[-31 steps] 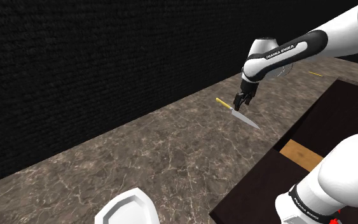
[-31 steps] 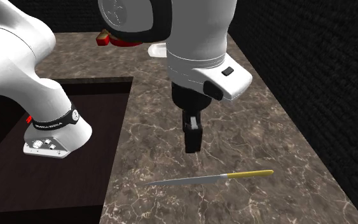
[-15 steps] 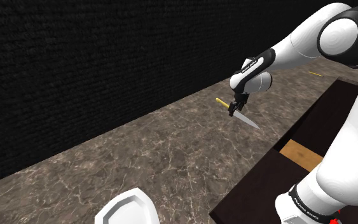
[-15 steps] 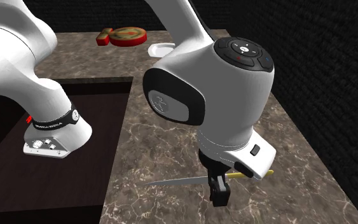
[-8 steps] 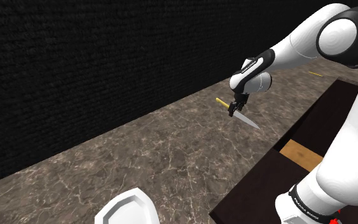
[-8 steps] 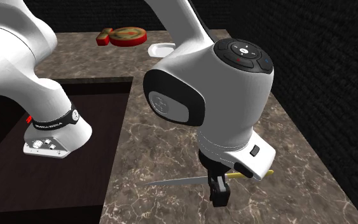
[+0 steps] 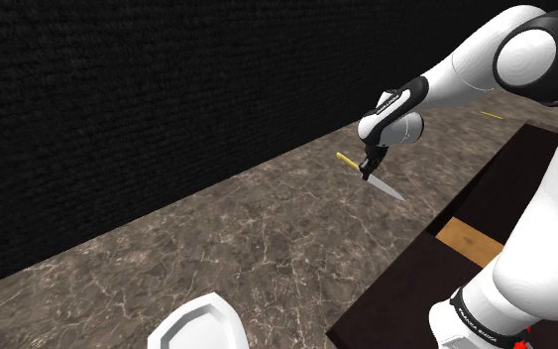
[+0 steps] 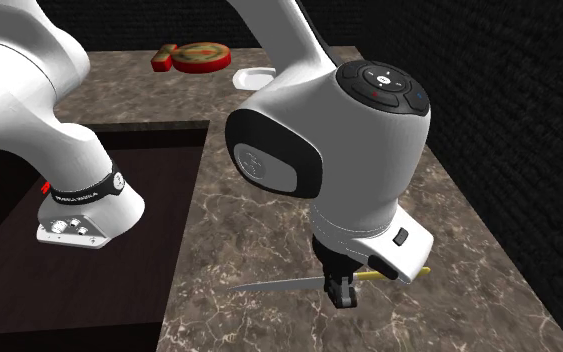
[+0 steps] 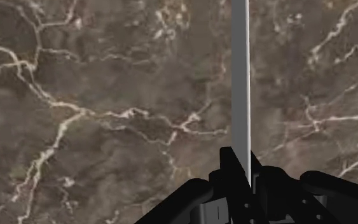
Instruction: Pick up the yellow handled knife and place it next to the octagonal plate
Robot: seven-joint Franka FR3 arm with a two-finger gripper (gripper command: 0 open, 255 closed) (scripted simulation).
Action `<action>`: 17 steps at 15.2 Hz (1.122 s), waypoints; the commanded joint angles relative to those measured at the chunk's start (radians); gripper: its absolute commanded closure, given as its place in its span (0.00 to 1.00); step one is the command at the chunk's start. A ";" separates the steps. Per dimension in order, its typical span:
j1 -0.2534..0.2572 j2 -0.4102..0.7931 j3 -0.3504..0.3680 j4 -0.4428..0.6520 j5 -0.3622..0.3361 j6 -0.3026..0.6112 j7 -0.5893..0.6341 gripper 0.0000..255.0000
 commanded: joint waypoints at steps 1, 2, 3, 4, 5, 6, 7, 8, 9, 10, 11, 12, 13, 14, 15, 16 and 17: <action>0.000 0.000 0.000 0.000 0.000 0.000 0.000 1.00; 0.000 0.000 0.000 0.000 0.000 0.000 0.000 1.00; 0.002 -0.012 -0.003 0.001 -0.008 -0.012 0.006 1.00; 0.004 -0.024 -0.007 0.002 -0.016 -0.024 0.011 1.00; 0.006 -0.036 -0.010 0.003 -0.023 -0.036 0.017 1.00; 0.008 -0.047 -0.012 0.004 -0.031 -0.048 0.022 1.00; 0.010 -0.059 -0.015 0.006 -0.038 -0.060 0.027 1.00; 0.012 -0.070 -0.017 0.008 -0.045 -0.073 0.032 1.00; 0.013 -0.081 -0.019 0.010 -0.052 -0.085 0.037 1.00; 0.014 -0.092 -0.021 0.012 -0.059 -0.098 0.042 1.00; 0.015 -0.103 -0.023 0.014 -0.066 -0.110 0.047 1.00; 0.016 -0.114 -0.025 0.017 -0.072 -0.123 0.052 1.00; 0.017 -0.124 -0.026 0.020 -0.078 -0.136 0.056 1.00; 0.018 -0.134 -0.027 0.024 -0.084 -0.149 0.060 1.00; 0.019 -0.144 -0.028 0.027 -0.090 -0.161 0.065 1.00; 0.019 -0.154 -0.029 0.031 -0.096 -0.174 0.069 1.00; 0.020 -0.164 -0.030 0.035 -0.101 -0.187 0.073 1.00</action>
